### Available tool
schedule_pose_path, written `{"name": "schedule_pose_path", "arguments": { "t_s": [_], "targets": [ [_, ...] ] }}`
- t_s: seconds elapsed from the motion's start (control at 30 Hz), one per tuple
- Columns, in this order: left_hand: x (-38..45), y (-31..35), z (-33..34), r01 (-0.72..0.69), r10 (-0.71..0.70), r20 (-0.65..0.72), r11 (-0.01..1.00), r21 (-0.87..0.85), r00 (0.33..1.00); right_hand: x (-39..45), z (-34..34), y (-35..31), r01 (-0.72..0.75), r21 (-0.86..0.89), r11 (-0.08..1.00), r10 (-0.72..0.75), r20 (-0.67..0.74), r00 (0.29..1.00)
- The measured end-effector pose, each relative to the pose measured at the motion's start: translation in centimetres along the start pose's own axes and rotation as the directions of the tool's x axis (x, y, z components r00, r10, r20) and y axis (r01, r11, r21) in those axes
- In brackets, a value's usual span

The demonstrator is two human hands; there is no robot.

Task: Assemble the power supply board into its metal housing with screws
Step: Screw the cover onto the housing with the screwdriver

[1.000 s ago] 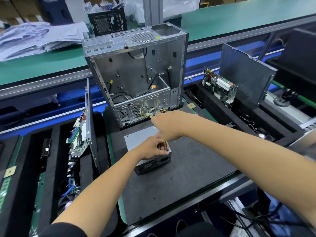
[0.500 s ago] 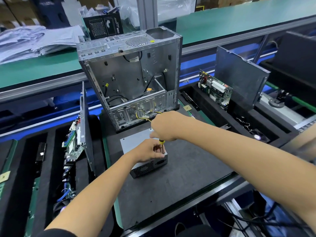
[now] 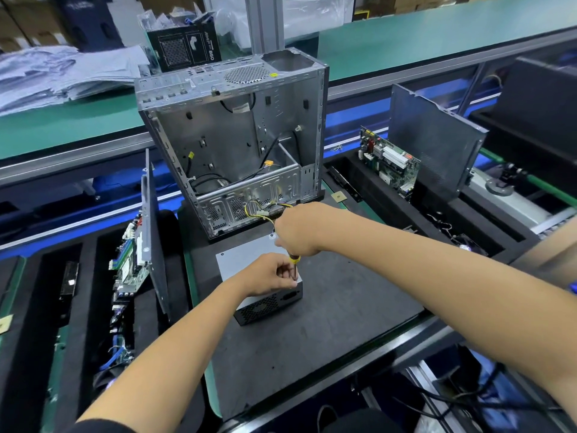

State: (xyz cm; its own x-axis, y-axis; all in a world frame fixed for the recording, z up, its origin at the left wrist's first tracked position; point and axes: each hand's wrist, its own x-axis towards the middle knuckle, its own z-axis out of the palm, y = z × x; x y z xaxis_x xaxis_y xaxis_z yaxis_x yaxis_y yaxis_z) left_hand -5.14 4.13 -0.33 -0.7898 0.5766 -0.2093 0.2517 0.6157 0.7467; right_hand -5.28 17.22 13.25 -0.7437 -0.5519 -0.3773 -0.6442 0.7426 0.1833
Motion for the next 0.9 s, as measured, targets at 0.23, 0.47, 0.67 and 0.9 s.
{"name": "schedule_pose_path", "arguments": {
  "t_s": [0.23, 0.47, 0.67, 0.9],
  "targets": [
    [-0.2, 0.1, -0.1, 0.008, -0.008, 0.011, 1.0, -0.026, 1.0, -0.5, -0.3, -0.5, 0.118, 0.009, 0.993, -0.117, -0.056, 0.992],
    [-0.3, 0.0, 0.0, 0.011, -0.011, 0.009, 1.0, -0.029, 1.0, -0.4, 0.1, -0.5, -0.021, 0.039, 0.999, 0.024, -0.074, 0.997],
    [-0.3, -0.2, 0.1, 0.027, -0.027, -0.001, 0.999, -0.032, 1.0, -0.5, 0.3, -0.5, 0.1, 0.153, 0.983, -0.092, -0.064, 0.994],
    [-0.4, 0.0, 0.2, 0.026, -0.026, 0.003, 0.999, -0.04, 1.0, 0.0, 0.6, -0.6, -0.054, 0.112, 0.992, 0.068, -0.124, 0.99]
  ]
}}
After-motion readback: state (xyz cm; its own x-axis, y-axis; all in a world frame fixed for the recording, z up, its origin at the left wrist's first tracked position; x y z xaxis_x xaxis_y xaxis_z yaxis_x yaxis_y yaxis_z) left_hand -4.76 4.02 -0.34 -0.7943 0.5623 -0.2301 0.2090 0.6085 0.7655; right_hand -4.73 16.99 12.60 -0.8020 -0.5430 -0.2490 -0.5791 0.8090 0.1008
